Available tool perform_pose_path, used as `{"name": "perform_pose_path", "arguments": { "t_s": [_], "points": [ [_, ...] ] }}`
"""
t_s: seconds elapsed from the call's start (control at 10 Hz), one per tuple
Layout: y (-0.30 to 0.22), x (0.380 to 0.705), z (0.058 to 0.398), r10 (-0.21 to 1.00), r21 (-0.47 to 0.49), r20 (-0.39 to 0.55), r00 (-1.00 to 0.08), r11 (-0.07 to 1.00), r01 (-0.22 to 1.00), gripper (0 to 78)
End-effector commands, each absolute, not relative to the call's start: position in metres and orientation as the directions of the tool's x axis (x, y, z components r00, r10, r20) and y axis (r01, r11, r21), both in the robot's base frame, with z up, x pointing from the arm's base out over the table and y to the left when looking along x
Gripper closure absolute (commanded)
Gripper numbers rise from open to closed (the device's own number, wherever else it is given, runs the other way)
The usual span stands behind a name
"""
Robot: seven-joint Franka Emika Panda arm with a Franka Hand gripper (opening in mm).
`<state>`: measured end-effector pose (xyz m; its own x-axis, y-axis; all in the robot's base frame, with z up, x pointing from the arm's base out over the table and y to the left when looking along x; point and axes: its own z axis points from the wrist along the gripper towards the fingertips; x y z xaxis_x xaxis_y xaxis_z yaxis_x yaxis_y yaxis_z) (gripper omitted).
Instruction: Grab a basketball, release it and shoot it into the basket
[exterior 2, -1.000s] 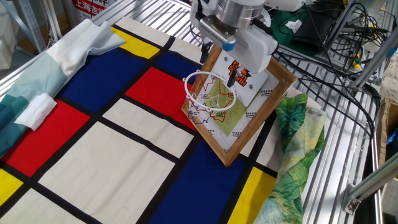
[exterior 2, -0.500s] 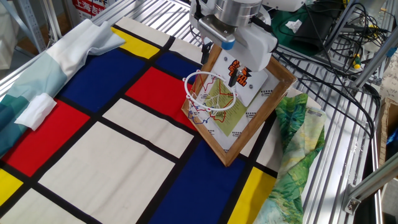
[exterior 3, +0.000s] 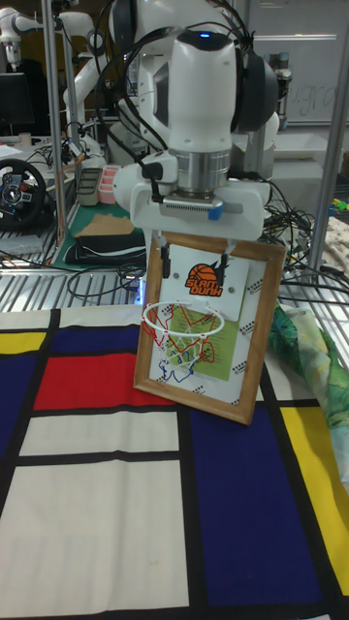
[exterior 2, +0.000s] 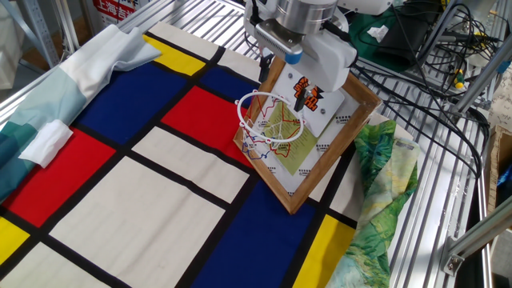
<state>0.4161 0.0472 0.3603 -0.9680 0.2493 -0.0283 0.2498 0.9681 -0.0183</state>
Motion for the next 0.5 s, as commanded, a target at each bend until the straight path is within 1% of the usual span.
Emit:
{"name": "perform_pose_path", "arguments": {
  "t_s": [0.1,0.5],
  "points": [
    [0.0497,0.4149,0.364,0.269,-0.016,-0.019,-0.963,0.963,0.269,0.2],
    [0.0507,0.4178,0.365,0.266,-0.011,-0.017,-0.964,0.964,0.266,0.2]
  ]
}}
